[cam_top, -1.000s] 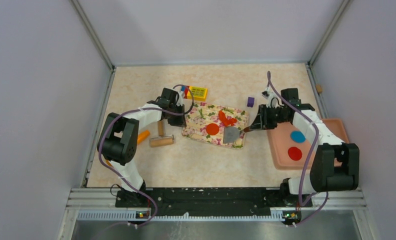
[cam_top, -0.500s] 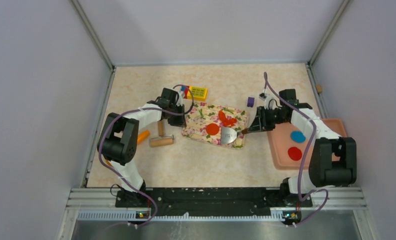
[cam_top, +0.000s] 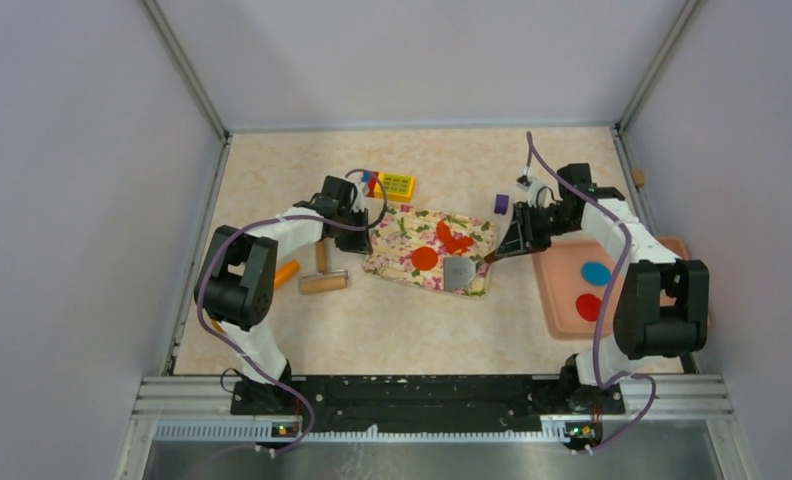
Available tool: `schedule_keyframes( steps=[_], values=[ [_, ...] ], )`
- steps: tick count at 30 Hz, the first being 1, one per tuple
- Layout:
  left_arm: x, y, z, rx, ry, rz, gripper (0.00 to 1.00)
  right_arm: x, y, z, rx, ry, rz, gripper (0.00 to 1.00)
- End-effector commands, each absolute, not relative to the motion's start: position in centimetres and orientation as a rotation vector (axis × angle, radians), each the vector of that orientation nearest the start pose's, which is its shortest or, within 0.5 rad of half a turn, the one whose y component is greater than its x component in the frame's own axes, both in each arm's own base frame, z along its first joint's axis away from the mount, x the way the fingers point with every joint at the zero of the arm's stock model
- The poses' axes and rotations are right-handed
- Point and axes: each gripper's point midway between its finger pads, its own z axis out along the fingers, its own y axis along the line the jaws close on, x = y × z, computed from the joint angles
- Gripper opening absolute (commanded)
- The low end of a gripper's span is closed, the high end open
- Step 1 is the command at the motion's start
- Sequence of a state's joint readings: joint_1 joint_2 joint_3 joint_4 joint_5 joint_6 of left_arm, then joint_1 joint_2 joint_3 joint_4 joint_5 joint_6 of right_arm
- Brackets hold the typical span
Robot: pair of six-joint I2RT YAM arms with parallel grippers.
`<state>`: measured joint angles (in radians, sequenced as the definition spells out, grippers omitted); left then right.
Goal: Roll out the dumpling wrappers from the dough
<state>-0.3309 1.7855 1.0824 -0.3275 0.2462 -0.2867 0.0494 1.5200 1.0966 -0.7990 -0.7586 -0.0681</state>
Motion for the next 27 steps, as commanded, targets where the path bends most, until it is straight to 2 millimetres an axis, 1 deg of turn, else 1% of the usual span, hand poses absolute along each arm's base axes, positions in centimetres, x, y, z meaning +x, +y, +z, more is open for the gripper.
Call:
schedule_keyframes(
  steps=[1, 4, 12, 19, 27],
  values=[
    [35.9, -17.4, 3.5, 0.130, 2.622, -0.523, 0.20, 29.4, 13.2, 13.1, -0.321, 2.554, 1.014, 0.00],
    [35.8, -17.3, 3.4, 0.123, 2.622, -0.525, 0.20, 29.8, 13.0, 12.8, -0.314, 2.550, 0.986, 0.00],
    [35.7, -17.4, 3.5, 0.127, 2.622, -0.533, 0.20, 30.7, 12.9, 11.4, -0.297, 2.546, 0.950, 0.00],
    [35.8, -17.4, 3.5, 0.127, 2.621, -0.532, 0.20, 30.4, 14.0, 10.8, -0.345, 2.551, 0.956, 0.00],
    [35.8, -17.4, 3.5, 0.126, 2.621, -0.530, 0.20, 30.2, 14.4, 10.6, -0.365, 2.564, 0.954, 0.00]
  ],
)
